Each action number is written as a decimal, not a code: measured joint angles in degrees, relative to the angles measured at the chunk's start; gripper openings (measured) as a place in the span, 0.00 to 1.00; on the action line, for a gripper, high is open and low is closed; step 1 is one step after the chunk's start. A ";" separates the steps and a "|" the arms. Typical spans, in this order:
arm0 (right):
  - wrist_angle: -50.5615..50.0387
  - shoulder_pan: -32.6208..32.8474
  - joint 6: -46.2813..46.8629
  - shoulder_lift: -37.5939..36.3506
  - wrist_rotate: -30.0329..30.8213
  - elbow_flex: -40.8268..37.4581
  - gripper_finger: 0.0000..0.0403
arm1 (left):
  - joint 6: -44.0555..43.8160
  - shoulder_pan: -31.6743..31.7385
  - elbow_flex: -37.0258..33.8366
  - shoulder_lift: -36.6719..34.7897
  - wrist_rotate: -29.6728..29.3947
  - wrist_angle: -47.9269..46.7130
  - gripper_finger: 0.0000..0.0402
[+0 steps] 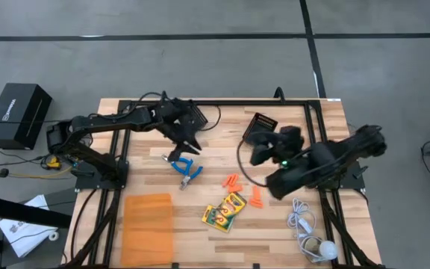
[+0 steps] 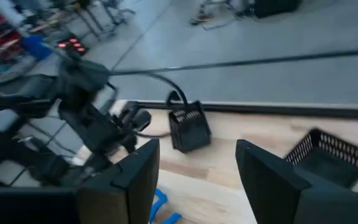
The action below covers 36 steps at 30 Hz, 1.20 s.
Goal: Pick & Place School Supplies
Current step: Put the crayon box into the orange transparent bin
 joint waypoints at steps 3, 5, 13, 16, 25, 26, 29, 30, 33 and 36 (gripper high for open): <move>0.38 0.42 -5.33 -3.41 0.47 0.00 0.51 | 6.52 -1.99 -0.93 -1.36 -6.78 -4.37 0.21; 0.49 0.19 -9.29 -5.34 0.59 0.00 0.51 | 7.20 -4.35 -2.58 -2.04 -8.62 -3.48 0.23; 0.84 -0.21 -22.71 -12.72 0.42 0.00 0.51 | 2.40 -22.06 -9.06 0.08 -25.32 4.24 0.35; 0.85 0.60 -25.86 -15.13 0.42 0.00 0.51 | -3.72 -27.31 -9.57 2.76 -27.31 7.08 0.40; 0.88 0.77 -31.79 -18.27 0.66 0.00 0.51 | -36.89 -31.75 -9.34 11.99 -20.04 17.00 0.44; 0.87 0.77 -31.83 -18.30 0.66 0.00 0.51 | -41.87 -30.67 -9.35 12.83 -15.73 18.84 0.44; 0.90 0.82 -31.85 -18.10 0.63 -0.02 0.51 | -54.07 -27.39 -10.54 14.87 -5.18 25.47 0.42; 0.90 0.82 -31.83 -18.09 0.63 -0.02 0.51 | -57.66 -26.36 -11.13 15.23 -2.54 27.89 0.41; 1.08 0.91 -31.83 -18.06 0.68 -0.02 0.50 | -66.68 -23.67 -12.04 16.44 2.46 34.77 0.40; 1.61 1.17 -31.83 -18.03 0.70 -0.02 0.50 | -70.96 -21.88 -12.18 17.56 3.54 36.47 0.39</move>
